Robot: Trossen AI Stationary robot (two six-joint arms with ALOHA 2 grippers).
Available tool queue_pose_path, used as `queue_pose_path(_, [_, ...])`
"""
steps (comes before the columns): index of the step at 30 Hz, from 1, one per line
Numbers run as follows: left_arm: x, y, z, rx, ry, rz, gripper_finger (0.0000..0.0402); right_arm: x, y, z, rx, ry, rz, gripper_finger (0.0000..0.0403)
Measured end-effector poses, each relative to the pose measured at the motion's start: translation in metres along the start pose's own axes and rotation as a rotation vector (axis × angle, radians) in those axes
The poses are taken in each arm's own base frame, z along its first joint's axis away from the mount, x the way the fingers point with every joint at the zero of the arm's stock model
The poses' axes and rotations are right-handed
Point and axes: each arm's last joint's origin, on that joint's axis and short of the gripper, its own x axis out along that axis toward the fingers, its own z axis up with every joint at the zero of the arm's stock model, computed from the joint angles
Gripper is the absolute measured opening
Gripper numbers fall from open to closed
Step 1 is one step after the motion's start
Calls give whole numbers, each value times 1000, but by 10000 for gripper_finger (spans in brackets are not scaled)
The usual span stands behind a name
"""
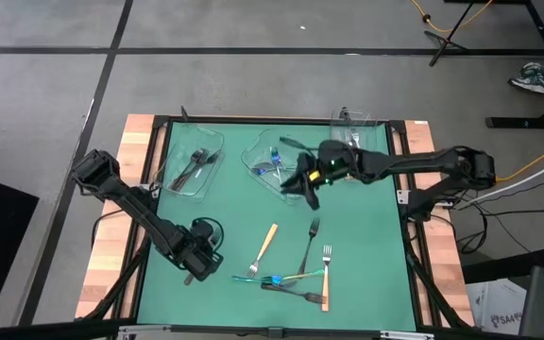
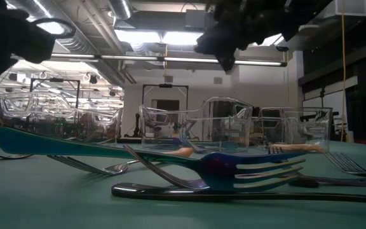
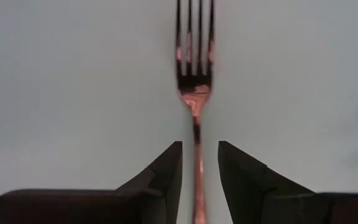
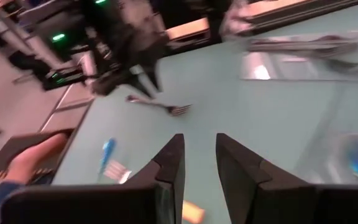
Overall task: Sort silverware by color (type)
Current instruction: Put the black fork into the left transparent bin
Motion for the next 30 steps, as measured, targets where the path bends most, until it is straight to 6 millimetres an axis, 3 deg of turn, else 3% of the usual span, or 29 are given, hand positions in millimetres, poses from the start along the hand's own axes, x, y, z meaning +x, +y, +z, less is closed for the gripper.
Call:
queue_pose_path(5, [9, 5, -1, 1, 0, 1, 96, 9, 25, -8, -26, 49, 48, 81])
queue_pose_path(16, [23, 10, -3, -7, 3, -43, 96, 21, 69, -30, -132, 141, -50, 81])
queue_pose_path(30, [35, 16, -5, -14, 5, -88, 96, 29, 99, -52, -199, 220, -114, 81])
